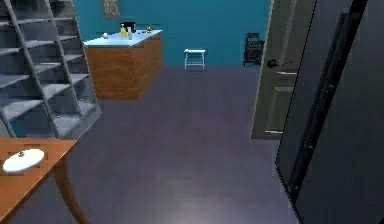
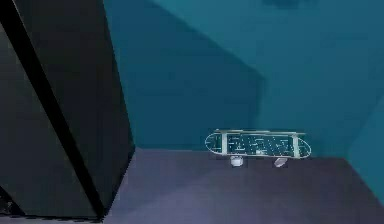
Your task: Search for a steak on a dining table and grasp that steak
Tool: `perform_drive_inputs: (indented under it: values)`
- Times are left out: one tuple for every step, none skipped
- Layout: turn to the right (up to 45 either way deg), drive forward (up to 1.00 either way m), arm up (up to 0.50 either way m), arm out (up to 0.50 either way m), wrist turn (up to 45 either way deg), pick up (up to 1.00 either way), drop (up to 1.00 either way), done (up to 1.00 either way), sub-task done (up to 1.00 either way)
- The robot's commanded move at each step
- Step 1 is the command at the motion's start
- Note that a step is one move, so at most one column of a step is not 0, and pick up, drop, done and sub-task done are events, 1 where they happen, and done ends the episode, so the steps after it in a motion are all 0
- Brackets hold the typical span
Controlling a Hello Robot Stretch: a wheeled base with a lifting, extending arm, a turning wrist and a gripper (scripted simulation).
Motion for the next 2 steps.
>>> perform_drive_inputs:
  values:
    - [0.0, 1.00, 0.00, 0.00, 0.0, 0.00, 0.00, 0.00, 0.00]
    - [6.0, 0.00, 0.00, 0.00, 0.0, 0.00, 0.00, 0.00, 0.00]
